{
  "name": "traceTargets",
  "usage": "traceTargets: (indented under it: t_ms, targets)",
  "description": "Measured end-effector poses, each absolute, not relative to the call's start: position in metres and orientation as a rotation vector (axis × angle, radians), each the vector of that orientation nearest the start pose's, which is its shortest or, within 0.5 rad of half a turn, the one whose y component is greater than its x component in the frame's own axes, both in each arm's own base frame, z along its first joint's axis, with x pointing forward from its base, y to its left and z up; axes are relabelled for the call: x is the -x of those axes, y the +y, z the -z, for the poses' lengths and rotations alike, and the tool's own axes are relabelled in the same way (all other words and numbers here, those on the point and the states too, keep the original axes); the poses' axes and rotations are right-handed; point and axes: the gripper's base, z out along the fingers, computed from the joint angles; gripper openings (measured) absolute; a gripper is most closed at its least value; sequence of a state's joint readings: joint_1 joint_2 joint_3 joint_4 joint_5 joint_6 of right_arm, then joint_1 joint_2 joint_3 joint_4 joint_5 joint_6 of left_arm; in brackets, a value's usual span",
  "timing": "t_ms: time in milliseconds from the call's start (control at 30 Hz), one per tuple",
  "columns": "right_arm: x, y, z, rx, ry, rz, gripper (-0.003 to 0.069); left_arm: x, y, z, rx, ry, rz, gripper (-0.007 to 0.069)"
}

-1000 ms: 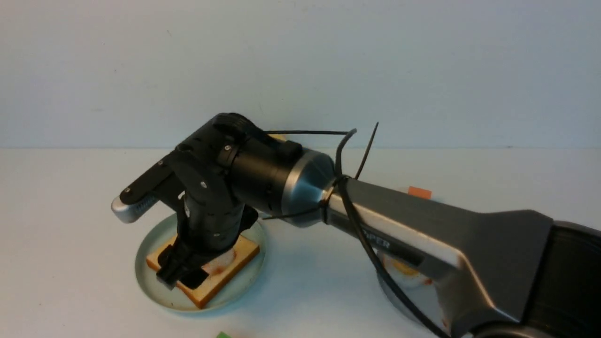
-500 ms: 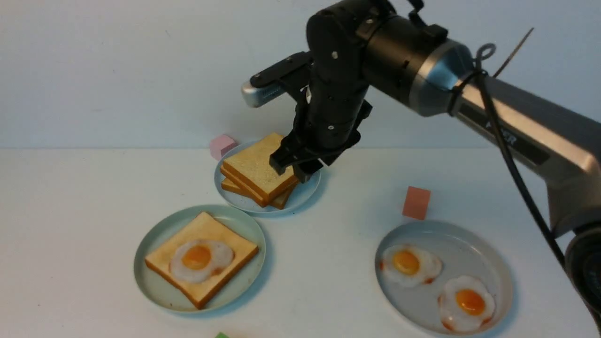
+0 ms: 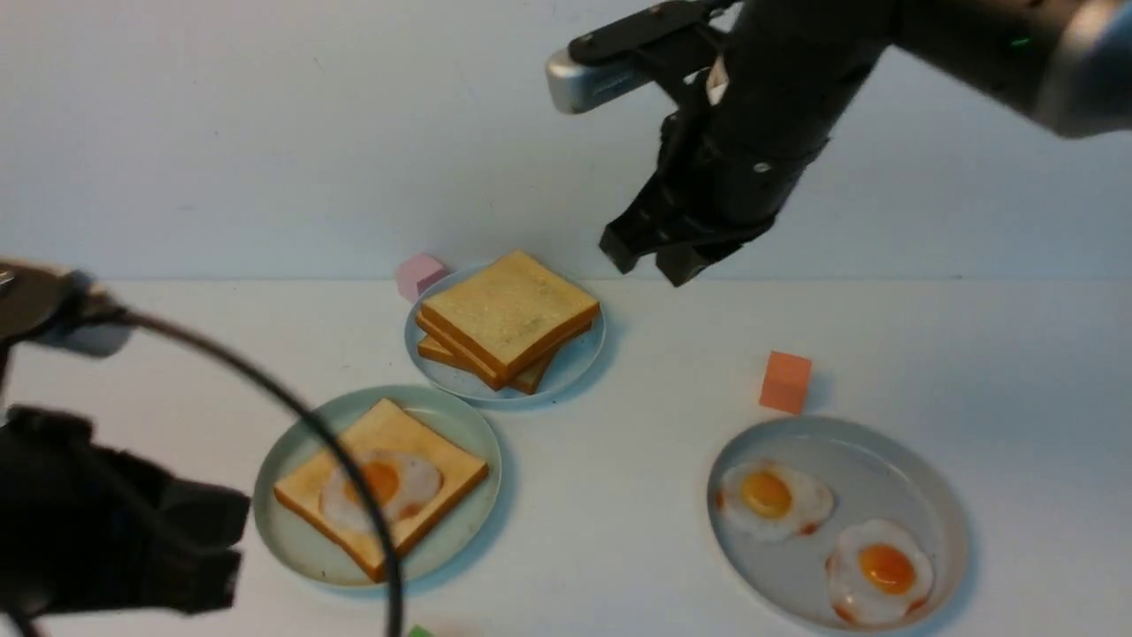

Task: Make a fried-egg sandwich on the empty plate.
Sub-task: Use the left arm to grab a slice of bread

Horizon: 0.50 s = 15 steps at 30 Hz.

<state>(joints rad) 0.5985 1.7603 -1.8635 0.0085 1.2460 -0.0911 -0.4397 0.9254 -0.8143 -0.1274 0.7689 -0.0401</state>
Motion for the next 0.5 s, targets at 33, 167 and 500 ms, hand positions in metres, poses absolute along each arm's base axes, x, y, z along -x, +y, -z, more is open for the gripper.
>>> traceTargets:
  t_ms: [33,167,500]
  targets:
    - [-0.296,0.202,-0.392,0.877,2.477,-0.192,-0.0002,-0.171,-0.091,-0.322,-0.425,2.392,0.381,-0.001]
    - [-0.229,0.157,-0.413,0.764,2.478,-0.233,-0.0006,-0.234,-0.125,-0.306,-0.507,2.473,0.403,-0.001]
    - [-0.107,0.071,-0.399,0.561,2.398,-0.299,0.0001,-0.372,-0.191,-0.255,-0.712,2.471,0.341,-0.0013]
